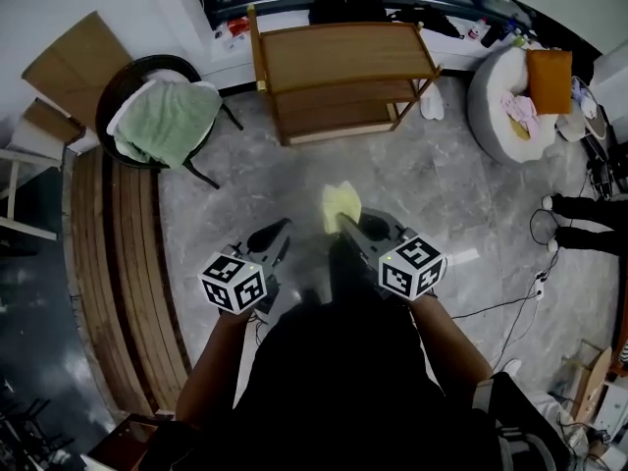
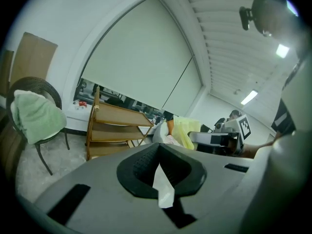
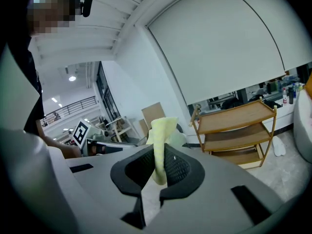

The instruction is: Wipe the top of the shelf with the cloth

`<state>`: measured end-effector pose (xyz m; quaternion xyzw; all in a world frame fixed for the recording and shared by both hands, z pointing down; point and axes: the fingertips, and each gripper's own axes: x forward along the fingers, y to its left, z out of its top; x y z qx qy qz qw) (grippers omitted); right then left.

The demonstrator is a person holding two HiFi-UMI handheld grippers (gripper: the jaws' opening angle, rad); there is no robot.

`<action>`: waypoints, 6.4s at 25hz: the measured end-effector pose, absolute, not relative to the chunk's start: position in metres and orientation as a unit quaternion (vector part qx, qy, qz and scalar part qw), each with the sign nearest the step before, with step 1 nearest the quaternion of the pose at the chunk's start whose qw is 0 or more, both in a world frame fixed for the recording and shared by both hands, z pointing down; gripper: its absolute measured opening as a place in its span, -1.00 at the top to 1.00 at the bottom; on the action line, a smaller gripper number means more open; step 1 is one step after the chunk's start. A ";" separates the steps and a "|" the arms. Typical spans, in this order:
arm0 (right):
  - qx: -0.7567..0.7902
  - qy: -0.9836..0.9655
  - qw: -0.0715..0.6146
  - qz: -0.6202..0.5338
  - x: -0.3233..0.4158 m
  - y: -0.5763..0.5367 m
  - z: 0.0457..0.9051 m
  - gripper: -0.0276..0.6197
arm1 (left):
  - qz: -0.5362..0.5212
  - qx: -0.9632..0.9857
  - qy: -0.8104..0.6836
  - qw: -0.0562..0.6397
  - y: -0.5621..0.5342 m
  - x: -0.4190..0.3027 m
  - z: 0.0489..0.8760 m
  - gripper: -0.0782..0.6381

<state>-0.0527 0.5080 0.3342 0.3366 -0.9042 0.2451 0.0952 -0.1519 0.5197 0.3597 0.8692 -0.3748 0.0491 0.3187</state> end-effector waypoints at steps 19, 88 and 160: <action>0.253 -0.930 0.102 0.246 -0.026 0.259 0.318 0.79 | 0.060 0.819 -0.451 0.350 0.273 -0.110 0.344 0.75; 0.278 -0.815 0.305 0.406 -0.230 -0.159 0.614 0.79 | 0.093 0.723 -0.520 0.446 -0.116 -0.234 0.454 0.75; 0.369 -0.771 0.339 0.393 0.123 -0.226 0.609 0.79 | 0.210 0.706 -0.506 0.448 -0.156 0.049 0.529 0.75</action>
